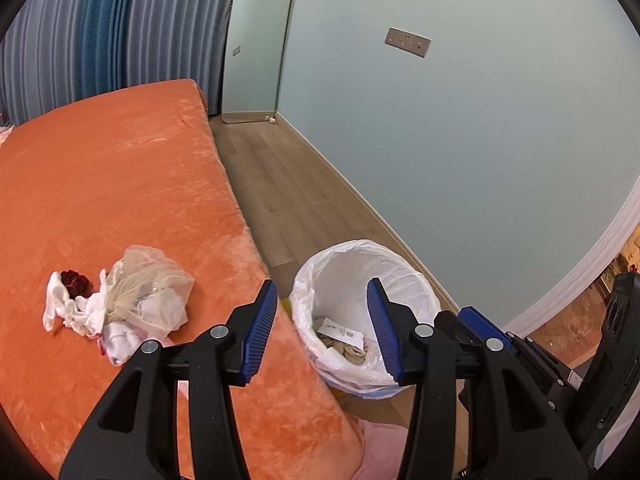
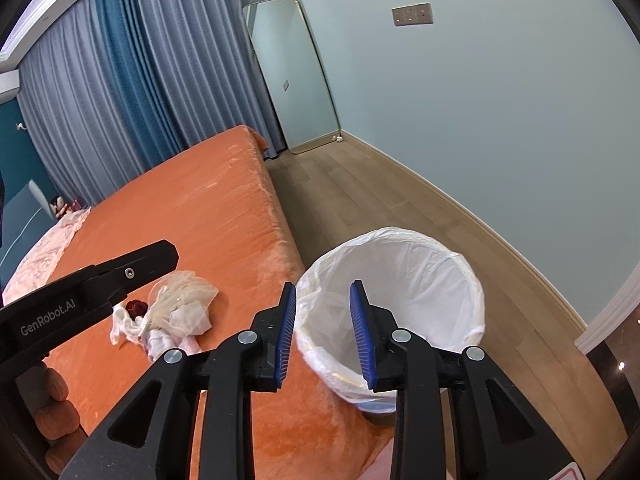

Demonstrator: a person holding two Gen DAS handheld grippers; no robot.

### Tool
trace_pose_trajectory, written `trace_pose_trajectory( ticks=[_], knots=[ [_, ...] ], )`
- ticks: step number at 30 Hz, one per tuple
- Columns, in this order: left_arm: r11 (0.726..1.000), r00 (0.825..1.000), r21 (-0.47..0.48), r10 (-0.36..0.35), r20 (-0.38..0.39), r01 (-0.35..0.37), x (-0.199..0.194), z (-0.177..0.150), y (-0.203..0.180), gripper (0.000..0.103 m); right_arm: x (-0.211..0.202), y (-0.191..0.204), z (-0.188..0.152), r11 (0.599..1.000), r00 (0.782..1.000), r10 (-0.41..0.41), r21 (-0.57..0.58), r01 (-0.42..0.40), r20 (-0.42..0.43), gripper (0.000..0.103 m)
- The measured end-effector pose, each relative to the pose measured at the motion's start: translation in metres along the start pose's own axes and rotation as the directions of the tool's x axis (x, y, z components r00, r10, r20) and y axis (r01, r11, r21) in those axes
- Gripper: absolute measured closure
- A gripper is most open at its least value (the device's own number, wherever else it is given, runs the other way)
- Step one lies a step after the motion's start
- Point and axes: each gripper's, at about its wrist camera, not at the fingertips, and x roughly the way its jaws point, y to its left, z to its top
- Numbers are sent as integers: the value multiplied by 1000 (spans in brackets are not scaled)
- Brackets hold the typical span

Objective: Collect trash
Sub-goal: 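Move both open tools back toward the remaining clutter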

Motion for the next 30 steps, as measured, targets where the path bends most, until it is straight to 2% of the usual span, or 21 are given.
trace_pose_trajectory(
  ticks=[3, 9, 12, 18, 21, 30],
  knots=[
    [999, 1000, -23, 23, 3, -23, -7, -7, 14, 52, 2, 13, -4, 1000, 1000, 16, -16, -16, -11, 75],
    [995, 998, -83, 59, -14, -60, -14, -21, 48, 52, 6, 40, -16, 997, 998, 43, -62, -45, -41, 74],
    [991, 997, -109, 77, -18, -78, -20, -27, 66, 52, 6, 52, -22, 995, 998, 50, -78, -54, -47, 66],
    [982, 994, -155, 109, -22, -111, -31, -40, 98, 51, 10, 75, -31, 991, 995, 68, -109, -76, -71, 66],
    [973, 991, -185, 134, -29, -137, -35, -48, 118, 46, 14, 86, -36, 988, 993, 76, -125, -86, -85, 66],
    [939, 979, -276, 191, -71, -203, -36, -70, 177, 46, 31, 118, -54, 978, 986, 94, -171, -116, -135, 65]
  ],
)
